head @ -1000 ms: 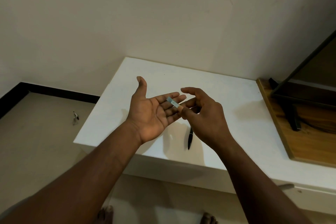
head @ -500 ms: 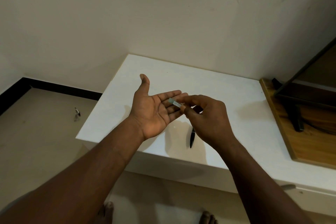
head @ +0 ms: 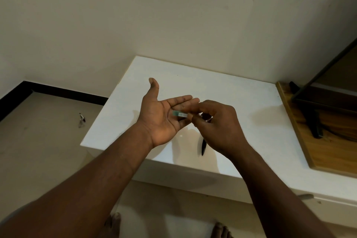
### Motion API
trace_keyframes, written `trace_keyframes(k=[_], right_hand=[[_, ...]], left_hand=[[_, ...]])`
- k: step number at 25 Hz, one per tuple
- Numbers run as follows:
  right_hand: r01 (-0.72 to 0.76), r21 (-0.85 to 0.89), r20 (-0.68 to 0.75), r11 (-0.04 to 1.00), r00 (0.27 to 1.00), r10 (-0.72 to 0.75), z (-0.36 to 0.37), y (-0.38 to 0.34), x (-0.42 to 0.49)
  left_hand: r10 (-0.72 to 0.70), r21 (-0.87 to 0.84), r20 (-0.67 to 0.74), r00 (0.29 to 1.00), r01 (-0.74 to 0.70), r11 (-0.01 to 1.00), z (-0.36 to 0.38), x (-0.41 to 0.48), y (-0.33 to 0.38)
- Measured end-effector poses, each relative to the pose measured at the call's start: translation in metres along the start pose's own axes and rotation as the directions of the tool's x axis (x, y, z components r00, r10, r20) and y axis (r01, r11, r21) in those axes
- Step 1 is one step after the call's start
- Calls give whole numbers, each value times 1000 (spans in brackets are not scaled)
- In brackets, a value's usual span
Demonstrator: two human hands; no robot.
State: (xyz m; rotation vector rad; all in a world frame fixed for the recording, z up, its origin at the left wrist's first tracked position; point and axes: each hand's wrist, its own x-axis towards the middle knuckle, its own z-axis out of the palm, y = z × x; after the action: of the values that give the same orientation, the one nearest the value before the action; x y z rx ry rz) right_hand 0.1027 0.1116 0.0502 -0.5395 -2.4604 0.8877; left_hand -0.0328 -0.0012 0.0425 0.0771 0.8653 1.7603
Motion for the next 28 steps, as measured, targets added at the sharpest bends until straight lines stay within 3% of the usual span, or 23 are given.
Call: trace_keyframes(k=[16, 28], right_hand=[[130, -77, -25, 988, 991, -133, -1, 0, 0], [110, -74, -46, 991, 992, -114, -2, -3, 0]], left_hand=[[-7, -13, 49, 999, 7, 1000, -1, 2, -1], [-11, -3, 58, 998, 11, 1000, -2, 1, -2]])
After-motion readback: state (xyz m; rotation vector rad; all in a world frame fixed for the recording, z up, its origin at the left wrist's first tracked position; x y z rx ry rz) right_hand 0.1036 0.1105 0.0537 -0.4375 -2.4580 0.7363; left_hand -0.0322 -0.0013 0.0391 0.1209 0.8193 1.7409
